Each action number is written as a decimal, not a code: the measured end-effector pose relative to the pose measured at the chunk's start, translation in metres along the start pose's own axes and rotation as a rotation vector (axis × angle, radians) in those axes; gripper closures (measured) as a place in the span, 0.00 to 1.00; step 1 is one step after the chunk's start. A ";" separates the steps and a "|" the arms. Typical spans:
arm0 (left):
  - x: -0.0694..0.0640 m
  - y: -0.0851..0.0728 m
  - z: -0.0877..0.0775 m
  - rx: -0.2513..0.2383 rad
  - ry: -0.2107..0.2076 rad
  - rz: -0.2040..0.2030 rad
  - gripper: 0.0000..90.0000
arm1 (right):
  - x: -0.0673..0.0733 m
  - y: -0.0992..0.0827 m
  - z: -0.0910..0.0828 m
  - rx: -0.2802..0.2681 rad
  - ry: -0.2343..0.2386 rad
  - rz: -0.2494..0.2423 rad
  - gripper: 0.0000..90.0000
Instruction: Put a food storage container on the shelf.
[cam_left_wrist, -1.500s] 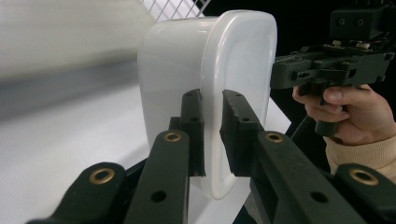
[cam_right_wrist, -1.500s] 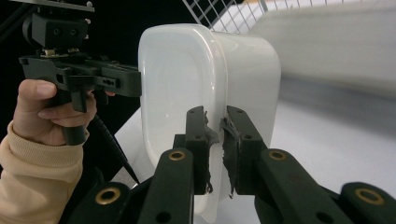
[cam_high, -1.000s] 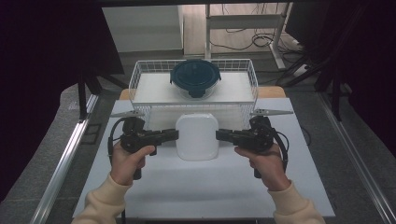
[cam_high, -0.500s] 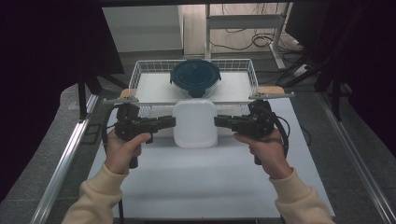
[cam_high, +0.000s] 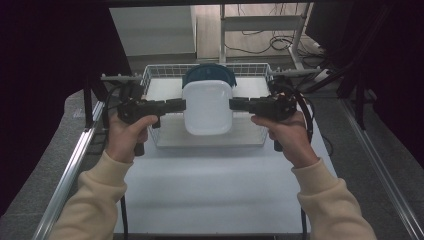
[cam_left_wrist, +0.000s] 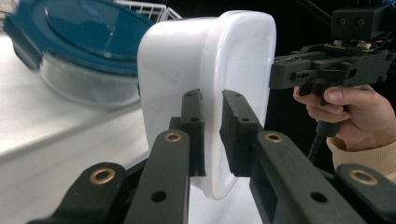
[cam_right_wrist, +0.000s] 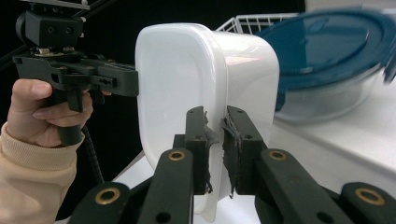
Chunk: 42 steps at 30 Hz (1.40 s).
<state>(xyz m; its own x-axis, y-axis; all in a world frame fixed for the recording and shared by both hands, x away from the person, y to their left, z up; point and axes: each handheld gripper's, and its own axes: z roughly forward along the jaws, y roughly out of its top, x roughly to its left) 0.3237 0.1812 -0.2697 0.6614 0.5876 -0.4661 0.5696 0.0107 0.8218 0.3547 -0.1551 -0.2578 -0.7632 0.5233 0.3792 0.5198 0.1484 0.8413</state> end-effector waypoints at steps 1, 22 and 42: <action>0.001 0.005 0.000 0.001 -0.004 -0.002 0.89 | -0.001 0.004 0.000 -0.002 0.002 0.000 0.88; 0.060 0.082 0.025 0.023 -0.056 -0.149 0.90 | -0.047 0.080 0.029 0.032 -0.002 0.143 0.88; 0.124 0.091 0.059 -0.008 -0.092 -0.416 0.83 | -0.109 0.095 0.073 0.033 0.013 0.439 0.79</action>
<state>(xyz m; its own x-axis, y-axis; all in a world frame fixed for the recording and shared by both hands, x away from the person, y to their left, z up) 0.4864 0.2073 -0.2723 0.4170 0.4571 -0.7856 0.7936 0.2382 0.5598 0.5157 -0.1371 -0.2474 -0.4720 0.5322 0.7029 0.8075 -0.0590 0.5869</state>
